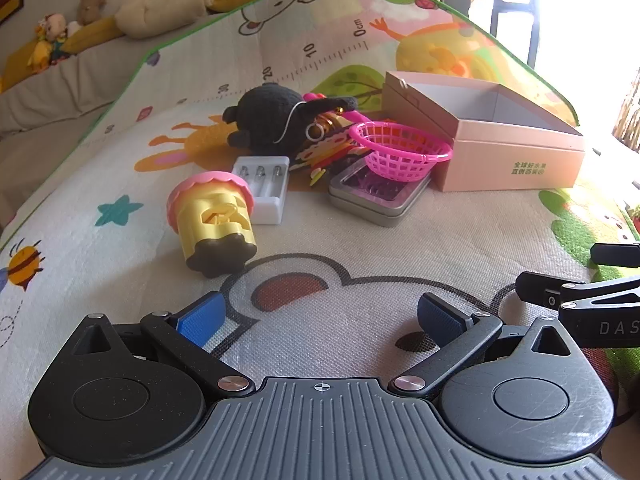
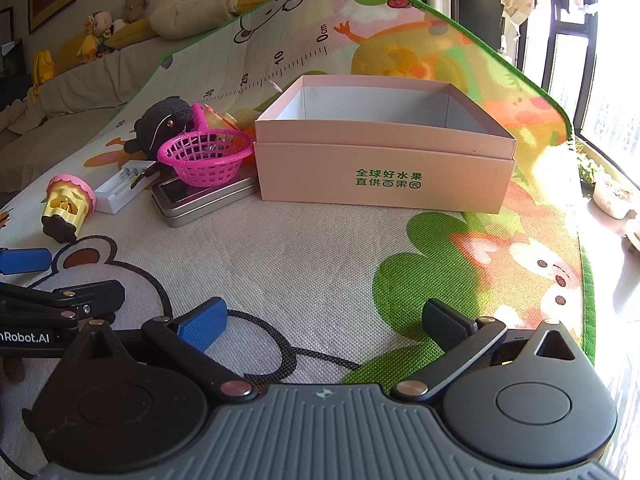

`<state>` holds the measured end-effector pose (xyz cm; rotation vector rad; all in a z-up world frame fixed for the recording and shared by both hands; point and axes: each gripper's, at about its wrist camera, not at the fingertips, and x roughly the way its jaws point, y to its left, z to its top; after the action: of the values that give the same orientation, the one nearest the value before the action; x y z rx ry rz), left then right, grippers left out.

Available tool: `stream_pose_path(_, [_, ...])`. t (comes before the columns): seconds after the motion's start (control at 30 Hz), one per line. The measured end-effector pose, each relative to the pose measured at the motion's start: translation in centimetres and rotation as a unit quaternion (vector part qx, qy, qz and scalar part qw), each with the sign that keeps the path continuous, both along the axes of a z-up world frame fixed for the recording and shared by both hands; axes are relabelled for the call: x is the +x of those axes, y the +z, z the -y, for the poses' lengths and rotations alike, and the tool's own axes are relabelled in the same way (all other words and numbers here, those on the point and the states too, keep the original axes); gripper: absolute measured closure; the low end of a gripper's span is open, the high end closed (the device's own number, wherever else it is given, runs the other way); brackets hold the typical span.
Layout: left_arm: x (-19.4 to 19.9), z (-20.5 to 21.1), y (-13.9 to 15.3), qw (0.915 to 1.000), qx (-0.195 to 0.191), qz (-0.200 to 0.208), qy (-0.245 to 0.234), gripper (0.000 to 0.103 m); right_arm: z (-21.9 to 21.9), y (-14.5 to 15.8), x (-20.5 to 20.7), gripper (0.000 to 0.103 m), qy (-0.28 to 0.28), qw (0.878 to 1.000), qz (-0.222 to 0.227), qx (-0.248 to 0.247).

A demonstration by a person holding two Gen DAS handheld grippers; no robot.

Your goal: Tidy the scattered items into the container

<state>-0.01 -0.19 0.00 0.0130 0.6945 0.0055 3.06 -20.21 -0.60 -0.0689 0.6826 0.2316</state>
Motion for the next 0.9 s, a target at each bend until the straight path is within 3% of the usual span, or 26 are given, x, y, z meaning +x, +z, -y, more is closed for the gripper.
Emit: stream_pose_path(0.9, [0.02, 0.6, 0.02, 1.0, 0.002, 0.0, 0.001, 0.0, 0.04, 0.0, 0.03, 0.0, 0.0, 1.0, 0.0, 0.001])
